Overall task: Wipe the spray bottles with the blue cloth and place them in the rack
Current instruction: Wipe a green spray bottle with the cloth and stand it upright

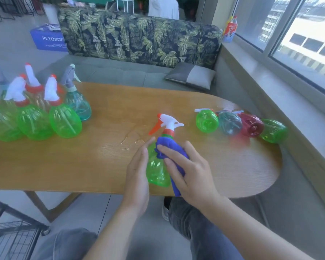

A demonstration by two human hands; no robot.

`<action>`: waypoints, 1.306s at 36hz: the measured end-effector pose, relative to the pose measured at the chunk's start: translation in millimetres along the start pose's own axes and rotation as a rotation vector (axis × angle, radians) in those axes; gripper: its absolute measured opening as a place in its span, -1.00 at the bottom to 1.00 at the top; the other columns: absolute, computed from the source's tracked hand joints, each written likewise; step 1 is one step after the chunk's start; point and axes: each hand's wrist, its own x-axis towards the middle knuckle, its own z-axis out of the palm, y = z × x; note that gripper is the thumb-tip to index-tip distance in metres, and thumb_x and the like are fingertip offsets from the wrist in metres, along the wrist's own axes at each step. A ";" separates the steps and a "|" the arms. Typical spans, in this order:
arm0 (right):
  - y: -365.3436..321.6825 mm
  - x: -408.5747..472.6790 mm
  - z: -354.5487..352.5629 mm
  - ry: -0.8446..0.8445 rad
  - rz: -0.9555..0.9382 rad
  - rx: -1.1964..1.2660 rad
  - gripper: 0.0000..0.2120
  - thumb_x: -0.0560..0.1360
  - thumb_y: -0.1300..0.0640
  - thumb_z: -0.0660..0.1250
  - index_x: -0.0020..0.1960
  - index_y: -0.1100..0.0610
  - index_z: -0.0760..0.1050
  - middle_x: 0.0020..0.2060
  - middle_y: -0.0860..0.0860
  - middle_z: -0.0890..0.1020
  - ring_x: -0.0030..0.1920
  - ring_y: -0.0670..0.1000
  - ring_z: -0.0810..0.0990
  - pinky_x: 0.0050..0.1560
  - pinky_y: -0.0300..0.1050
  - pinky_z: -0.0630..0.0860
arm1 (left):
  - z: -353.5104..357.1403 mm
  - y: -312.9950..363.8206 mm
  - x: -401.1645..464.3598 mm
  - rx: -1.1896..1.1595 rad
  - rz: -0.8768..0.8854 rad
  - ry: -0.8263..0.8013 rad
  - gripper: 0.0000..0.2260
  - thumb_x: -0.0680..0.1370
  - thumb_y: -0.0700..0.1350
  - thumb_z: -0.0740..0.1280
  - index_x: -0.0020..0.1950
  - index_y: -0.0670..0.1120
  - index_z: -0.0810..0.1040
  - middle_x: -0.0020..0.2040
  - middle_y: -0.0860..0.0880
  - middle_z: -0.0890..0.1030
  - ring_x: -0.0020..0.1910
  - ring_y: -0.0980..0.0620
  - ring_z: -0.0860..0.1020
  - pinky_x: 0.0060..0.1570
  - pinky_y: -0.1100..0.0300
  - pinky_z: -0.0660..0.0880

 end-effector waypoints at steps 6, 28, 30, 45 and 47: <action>-0.4 -14.8 -2.8 -0.095 -0.215 -0.077 -0.72 0.71 -0.01 0.26 0.35 -0.06 0.64 -0.02 -0.02 0.49 -0.12 0.03 0.49 -0.33 -0.05 0.50 | 1.7 4.0 -0.4 -0.005 -0.043 0.028 -0.61 0.68 0.21 0.24 0.43 0.14 0.65 0.41 -0.10 0.66 0.42 -0.20 0.60 0.50 -0.33 0.43; -14.6 -26.8 -5.2 0.134 0.576 0.457 -0.77 0.67 0.11 0.27 0.22 -0.08 0.64 -0.04 -0.12 0.61 0.05 -0.04 0.62 0.04 -0.37 0.43 | 0.5 1.9 -2.0 -0.016 0.012 -0.091 -0.26 0.38 0.24 0.66 0.51 0.13 0.52 0.52 -0.17 0.51 0.51 -0.31 0.48 0.45 -0.48 0.40; -14.3 -25.9 -4.4 0.139 0.580 0.461 -0.77 0.68 0.13 0.27 0.22 -0.08 0.64 -0.03 -0.13 0.62 0.07 -0.04 0.62 0.05 -0.39 0.43 | 0.5 0.4 -0.5 -0.007 0.011 -0.097 -0.33 0.43 0.13 0.62 0.51 0.12 0.51 0.52 -0.17 0.52 0.52 -0.29 0.47 0.47 -0.49 0.38; -15.1 -29.6 -7.5 0.108 0.495 0.425 -0.77 0.68 0.08 0.28 0.27 -0.10 0.62 -0.05 -0.15 0.57 0.02 -0.01 0.60 0.04 -0.35 0.43 | -3.0 -2.7 2.3 0.058 0.047 -0.110 -0.48 0.57 0.16 0.36 0.55 0.25 0.51 0.58 0.04 0.51 0.61 -0.10 0.41 0.59 -0.37 0.26; -15.8 -28.6 -8.7 0.071 0.465 0.408 -0.76 0.69 0.07 0.29 0.28 -0.12 0.62 -0.05 -0.16 0.55 0.01 0.00 0.60 0.04 -0.34 0.43 | -1.8 -1.9 1.8 0.058 0.064 -0.073 -0.50 0.59 0.21 0.37 0.54 0.22 0.52 0.57 0.04 0.52 0.60 -0.07 0.42 0.60 -0.33 0.27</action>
